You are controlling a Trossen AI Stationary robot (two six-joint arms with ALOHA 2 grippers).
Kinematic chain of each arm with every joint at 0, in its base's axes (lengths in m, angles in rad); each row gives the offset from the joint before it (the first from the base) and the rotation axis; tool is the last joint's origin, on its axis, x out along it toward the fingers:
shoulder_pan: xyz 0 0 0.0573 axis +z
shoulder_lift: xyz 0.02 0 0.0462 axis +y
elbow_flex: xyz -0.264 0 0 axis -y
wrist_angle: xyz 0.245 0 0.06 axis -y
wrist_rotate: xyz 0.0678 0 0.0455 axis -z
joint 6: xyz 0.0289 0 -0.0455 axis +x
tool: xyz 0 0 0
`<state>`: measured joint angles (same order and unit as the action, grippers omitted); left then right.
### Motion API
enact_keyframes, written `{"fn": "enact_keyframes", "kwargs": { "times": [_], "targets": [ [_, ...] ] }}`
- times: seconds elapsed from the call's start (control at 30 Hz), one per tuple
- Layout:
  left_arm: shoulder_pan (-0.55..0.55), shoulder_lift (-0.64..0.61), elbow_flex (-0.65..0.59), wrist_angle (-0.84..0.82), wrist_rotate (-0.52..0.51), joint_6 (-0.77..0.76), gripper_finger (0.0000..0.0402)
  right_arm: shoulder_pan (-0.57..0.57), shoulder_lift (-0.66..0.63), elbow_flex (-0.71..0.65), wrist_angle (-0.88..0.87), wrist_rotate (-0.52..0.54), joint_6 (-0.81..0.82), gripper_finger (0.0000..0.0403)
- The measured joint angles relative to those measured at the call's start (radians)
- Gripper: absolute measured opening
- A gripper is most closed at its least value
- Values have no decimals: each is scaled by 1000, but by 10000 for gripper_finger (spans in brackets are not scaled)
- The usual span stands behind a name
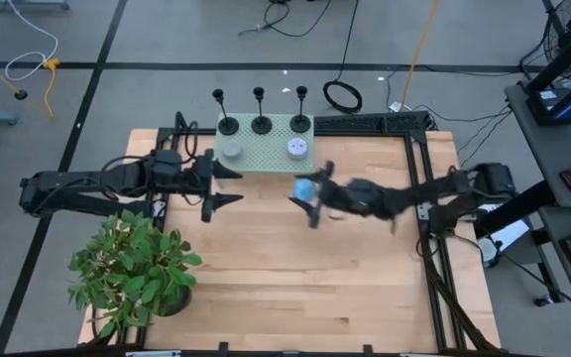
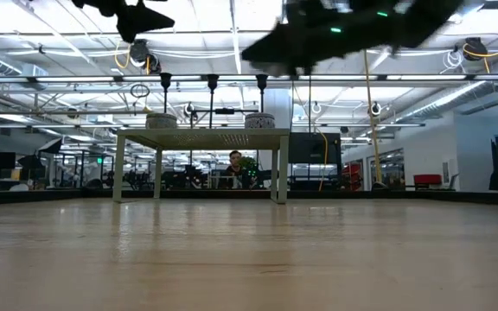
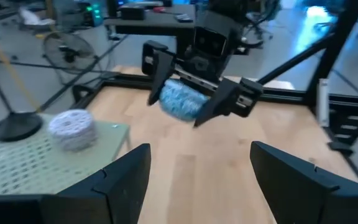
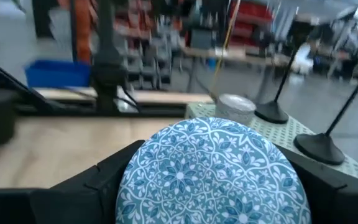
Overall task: Pick & Place candle stick holders
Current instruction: Put the light blue scented decorative candle on the shelf
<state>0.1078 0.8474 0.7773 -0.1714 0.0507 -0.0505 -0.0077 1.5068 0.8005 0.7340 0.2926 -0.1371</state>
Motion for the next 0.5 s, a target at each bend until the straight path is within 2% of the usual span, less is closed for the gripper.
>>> {"fn": "enact_keyframes", "kwargs": {
  "times": [0.1,0.2,0.4,0.5],
  "targets": [
    [0,0,0,-16,-33,-3,282,-60,72,189,-190,-11,42,285],
    [0,6,0,-26,-35,-2,282,-111,177,337,-263,-29,66,285],
    [0,10,0,-48,-35,-4,282,-176,352,484,-310,-29,68,285],
    [0,10,0,-78,-35,0,282,-191,407,505,-285,25,64,285]
  ]
}}
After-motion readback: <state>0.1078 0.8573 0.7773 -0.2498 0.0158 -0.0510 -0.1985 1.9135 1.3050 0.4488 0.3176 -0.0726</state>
